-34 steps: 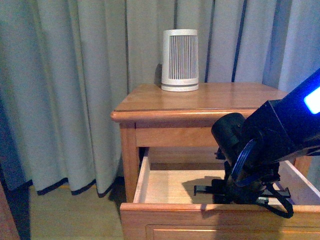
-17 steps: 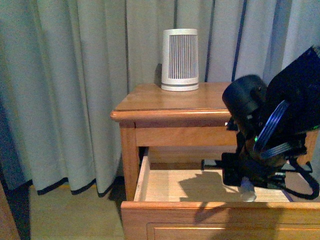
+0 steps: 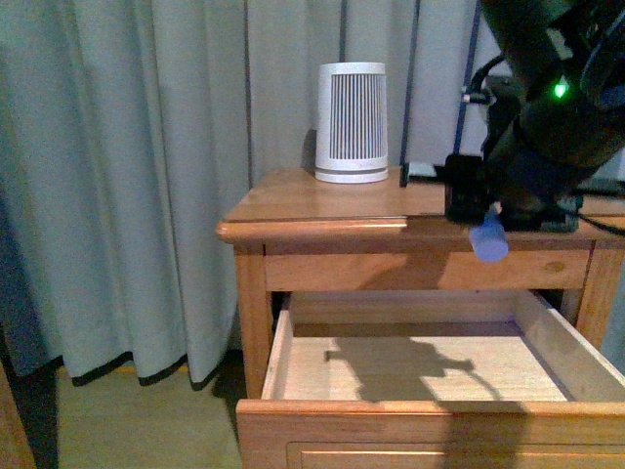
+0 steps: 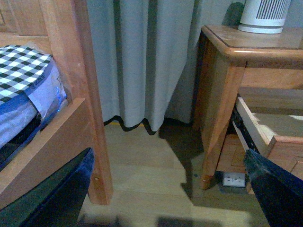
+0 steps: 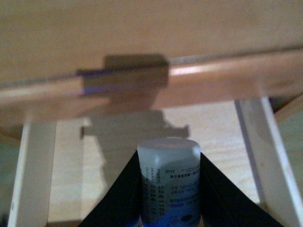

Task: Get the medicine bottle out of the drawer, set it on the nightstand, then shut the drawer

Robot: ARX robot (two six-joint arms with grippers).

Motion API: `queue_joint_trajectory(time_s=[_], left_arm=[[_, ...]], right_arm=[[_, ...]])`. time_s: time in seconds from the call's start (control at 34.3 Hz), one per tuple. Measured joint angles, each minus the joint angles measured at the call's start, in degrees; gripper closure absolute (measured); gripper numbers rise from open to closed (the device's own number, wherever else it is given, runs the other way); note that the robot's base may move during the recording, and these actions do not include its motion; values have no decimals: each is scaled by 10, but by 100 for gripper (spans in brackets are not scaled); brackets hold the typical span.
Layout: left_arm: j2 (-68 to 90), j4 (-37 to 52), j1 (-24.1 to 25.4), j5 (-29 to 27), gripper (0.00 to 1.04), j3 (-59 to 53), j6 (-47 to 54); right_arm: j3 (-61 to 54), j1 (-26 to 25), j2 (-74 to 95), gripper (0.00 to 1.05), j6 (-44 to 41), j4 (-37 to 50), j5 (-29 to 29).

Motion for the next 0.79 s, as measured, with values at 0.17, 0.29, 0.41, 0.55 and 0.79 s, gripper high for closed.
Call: queue_joint_trajectory(time_s=[0.17,0.29,0.41,0.55,0.79], left_arm=[[0,0,0,0,7,0,0],[0,0,0,0,7,0,0],[0,0,0,0,7,0,0],[0,0,0,0,7,0,0],[0,0,0,0,7,0,0]], right_arm=[[109,-29,27,76,-28,-12,6],[214,-50,79,76,-40,-49,4],[351,-74,173,76,-49,-97,6],[497,-94,296,77,-57,-120,26],[597,-98,387,77,-60,-131,36]])
